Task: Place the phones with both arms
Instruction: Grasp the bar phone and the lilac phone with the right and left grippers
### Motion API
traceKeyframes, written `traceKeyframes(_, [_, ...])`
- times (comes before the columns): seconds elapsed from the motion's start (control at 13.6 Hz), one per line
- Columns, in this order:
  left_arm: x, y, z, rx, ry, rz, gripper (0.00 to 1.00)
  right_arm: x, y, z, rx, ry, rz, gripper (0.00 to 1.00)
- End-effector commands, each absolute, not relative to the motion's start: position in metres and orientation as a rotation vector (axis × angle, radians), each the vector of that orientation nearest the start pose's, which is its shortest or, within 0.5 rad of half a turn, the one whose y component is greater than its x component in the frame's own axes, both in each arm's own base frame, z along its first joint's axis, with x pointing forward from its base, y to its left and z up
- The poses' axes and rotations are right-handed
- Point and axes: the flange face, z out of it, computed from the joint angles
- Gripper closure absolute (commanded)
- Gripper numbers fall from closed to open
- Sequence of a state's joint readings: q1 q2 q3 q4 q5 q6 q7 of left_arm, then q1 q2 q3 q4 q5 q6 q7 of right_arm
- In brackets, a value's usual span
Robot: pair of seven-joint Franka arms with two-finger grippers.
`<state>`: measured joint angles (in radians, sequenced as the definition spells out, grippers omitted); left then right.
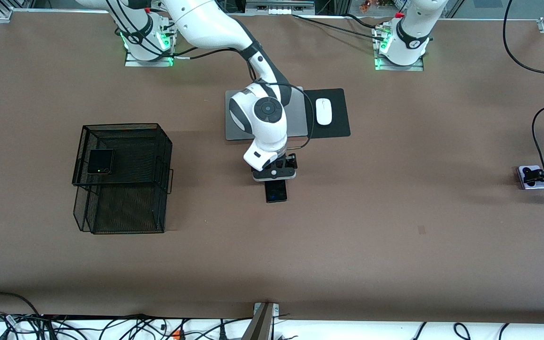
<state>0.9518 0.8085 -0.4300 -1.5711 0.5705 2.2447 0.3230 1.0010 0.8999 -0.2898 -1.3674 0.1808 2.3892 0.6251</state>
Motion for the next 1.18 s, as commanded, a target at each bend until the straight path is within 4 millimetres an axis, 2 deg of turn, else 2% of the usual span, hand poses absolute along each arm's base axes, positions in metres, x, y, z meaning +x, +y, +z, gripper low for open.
traceKeyframes(0.0, [0.570,0.395,0.189,-3.061,0.090,0.121,0.00,0.530,0.528,0.187,-3.099,-0.169,-0.305,0.00])
traceKeyframes(0.29, [0.562,0.400,0.171,-3.087,0.065,0.145,0.00,0.527,0.530,0.176,-3.099,-0.171,-0.301,0.00])
traceKeyframes(0.74, [0.562,0.400,0.169,-3.108,0.040,0.139,0.00,0.523,0.530,0.164,-3.099,-0.160,-0.289,0.00])
traceKeyframes(0.81, [0.562,0.399,0.169,-3.108,0.039,0.141,0.19,0.523,0.530,0.165,-3.100,-0.154,-0.290,0.14])
traceKeyframes(0.88, [0.562,0.399,0.169,-3.109,0.042,0.143,0.37,0.523,0.531,0.165,-3.098,-0.153,-0.290,0.39])
traceKeyframes(0.96, [0.562,0.399,0.169,-3.109,0.039,0.145,0.48,0.524,0.530,0.166,-3.098,-0.154,-0.292,0.61])
traceKeyframes(1.03, [0.563,0.397,0.172,-3.106,0.043,0.148,0.54,0.523,0.531,0.166,-3.097,-0.155,-0.289,0.79])
traceKeyframes(1.11, [0.565,0.395,0.176,-3.103,0.047,0.148,0.56,0.523,0.531,0.168,-3.095,-0.160,-0.292,0.90])
